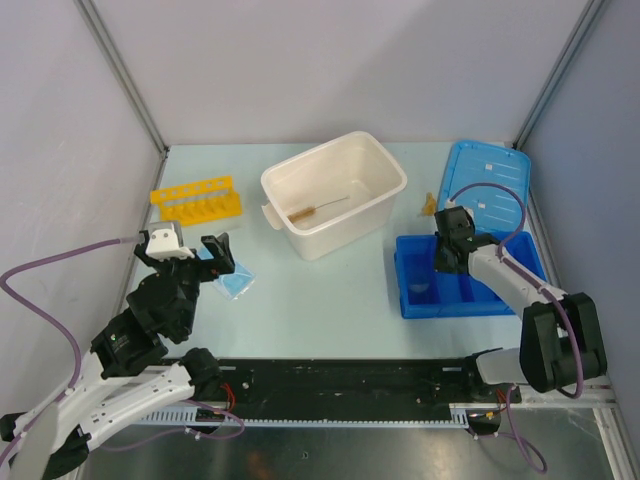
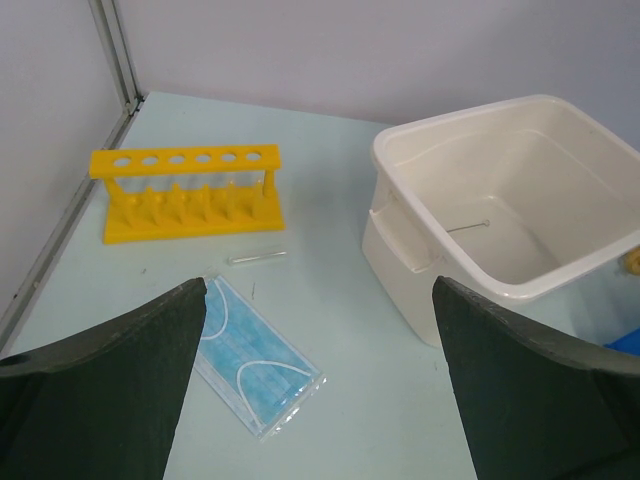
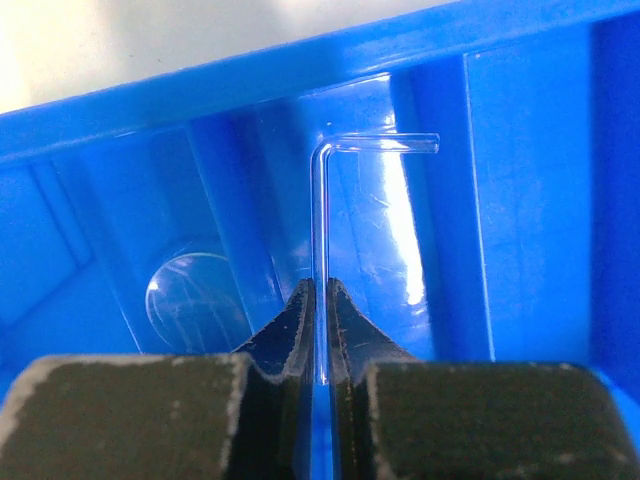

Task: Organize the chemistry lab equipment

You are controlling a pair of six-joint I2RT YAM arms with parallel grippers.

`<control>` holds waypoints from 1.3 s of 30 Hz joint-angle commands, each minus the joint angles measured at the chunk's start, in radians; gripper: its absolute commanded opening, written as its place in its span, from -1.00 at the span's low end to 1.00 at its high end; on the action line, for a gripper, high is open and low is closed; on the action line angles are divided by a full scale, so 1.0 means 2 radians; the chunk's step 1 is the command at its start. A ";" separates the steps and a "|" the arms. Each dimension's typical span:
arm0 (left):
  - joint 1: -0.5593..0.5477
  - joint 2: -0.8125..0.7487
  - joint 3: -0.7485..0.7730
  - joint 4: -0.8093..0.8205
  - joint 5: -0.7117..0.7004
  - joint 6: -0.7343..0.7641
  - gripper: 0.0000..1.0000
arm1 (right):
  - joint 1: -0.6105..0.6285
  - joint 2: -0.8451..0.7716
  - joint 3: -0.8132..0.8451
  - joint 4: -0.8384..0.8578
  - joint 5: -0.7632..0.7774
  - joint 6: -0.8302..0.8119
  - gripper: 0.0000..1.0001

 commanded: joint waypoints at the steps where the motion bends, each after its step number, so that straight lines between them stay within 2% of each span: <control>1: 0.000 0.002 -0.002 0.025 0.001 0.002 0.98 | -0.006 0.019 -0.009 0.031 -0.017 0.002 -0.84; 8: 0.000 0.010 -0.002 0.025 0.008 0.007 0.99 | -0.008 0.033 -0.014 0.034 -0.003 0.011 -0.68; 14: 0.001 0.029 -0.002 0.027 0.028 0.012 0.99 | -0.009 0.003 -0.011 0.029 -0.001 0.014 -0.53; 22: 0.002 0.075 0.001 0.028 0.046 0.018 0.99 | 0.002 -0.080 0.026 -0.018 -0.017 0.010 -0.49; 27: 0.020 0.124 0.008 0.024 0.071 0.010 0.99 | 0.064 -0.155 0.064 -0.023 -0.030 -0.008 -0.40; 31: 0.108 0.171 0.028 0.000 0.147 -0.027 0.99 | 0.109 -0.204 0.080 -0.026 -0.034 -0.009 -0.25; 34: 0.228 0.202 0.037 -0.024 0.264 -0.080 0.99 | 0.132 -0.230 0.081 -0.032 -0.043 -0.006 -0.08; 37: 0.347 0.227 0.028 -0.039 0.391 -0.128 0.99 | 0.157 -0.249 0.081 -0.036 -0.045 -0.008 0.22; 39: 0.400 0.249 0.021 -0.043 0.445 -0.141 0.99 | 0.170 -0.260 0.081 -0.034 -0.046 -0.007 0.45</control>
